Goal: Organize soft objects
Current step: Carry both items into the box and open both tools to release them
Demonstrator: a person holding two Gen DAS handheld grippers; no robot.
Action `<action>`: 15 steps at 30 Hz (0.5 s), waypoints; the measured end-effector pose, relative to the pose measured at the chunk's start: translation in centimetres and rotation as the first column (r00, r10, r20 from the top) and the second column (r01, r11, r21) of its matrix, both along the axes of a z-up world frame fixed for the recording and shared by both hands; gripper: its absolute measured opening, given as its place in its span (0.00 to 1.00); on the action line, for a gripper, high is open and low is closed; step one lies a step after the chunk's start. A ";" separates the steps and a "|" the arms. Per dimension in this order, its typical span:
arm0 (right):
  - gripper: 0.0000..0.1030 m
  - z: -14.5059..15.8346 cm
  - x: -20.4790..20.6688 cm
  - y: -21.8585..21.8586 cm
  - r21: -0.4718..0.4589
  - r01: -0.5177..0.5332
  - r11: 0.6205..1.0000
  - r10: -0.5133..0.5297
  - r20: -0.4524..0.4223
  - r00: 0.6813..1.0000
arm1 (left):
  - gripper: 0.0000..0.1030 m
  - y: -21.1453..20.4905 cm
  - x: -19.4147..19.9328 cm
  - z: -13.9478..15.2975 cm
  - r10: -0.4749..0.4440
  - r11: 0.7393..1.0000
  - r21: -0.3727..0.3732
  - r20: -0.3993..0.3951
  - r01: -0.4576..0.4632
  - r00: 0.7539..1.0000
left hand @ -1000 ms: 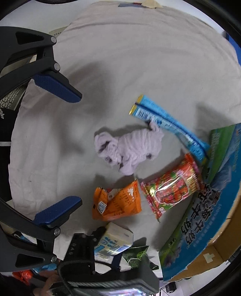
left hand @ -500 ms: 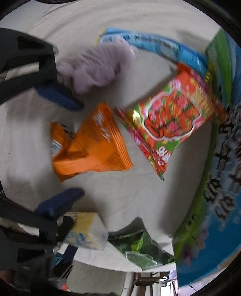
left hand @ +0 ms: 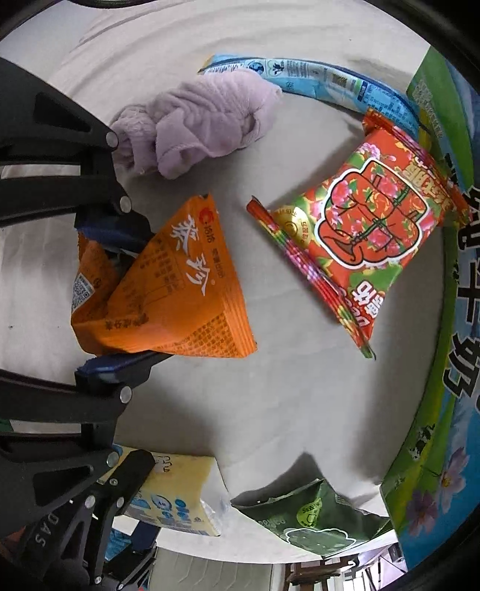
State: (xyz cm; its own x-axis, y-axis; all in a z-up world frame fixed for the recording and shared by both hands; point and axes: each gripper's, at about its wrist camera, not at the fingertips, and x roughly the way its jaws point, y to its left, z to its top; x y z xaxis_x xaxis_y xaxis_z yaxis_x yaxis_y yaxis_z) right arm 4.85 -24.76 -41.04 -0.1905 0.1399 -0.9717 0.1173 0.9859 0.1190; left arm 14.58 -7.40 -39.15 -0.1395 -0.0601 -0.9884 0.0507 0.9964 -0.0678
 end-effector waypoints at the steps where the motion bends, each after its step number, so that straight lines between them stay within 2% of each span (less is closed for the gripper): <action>1: 0.69 -0.2 -0.4 0.0 0.000 0.008 1.000 -0.008 -0.006 1.000 | 0.41 -0.2 -0.3 0.0 0.003 1.000 0.006 0.003 -0.003 1.000; 4: 0.65 -0.6 -1.3 -0.2 0.010 0.032 0.999 -0.032 0.007 0.999 | 0.40 -1.5 -1.6 2.6 0.012 1.000 0.008 0.024 -0.012 1.000; 8: 0.64 0.9 -2.5 -0.4 0.056 0.050 0.997 -0.052 0.037 0.998 | 0.40 -1.6 -2.6 5.7 0.033 0.999 -0.001 0.076 -0.033 0.997; 15: 0.64 5.9 -4.4 0.1 0.112 0.031 0.993 -0.046 0.135 0.990 | 0.40 -1.3 -4.5 13.7 0.059 0.998 -0.027 0.216 -0.054 0.975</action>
State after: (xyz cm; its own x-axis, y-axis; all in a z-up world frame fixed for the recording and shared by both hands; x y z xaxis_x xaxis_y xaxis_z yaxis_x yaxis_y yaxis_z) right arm 0.44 -24.62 -35.14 -0.0493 0.2517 -0.9665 0.1300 0.9611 0.2437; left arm 10.04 -8.69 -25.43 0.0822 -0.0830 -0.9932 0.0103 0.9965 -0.0824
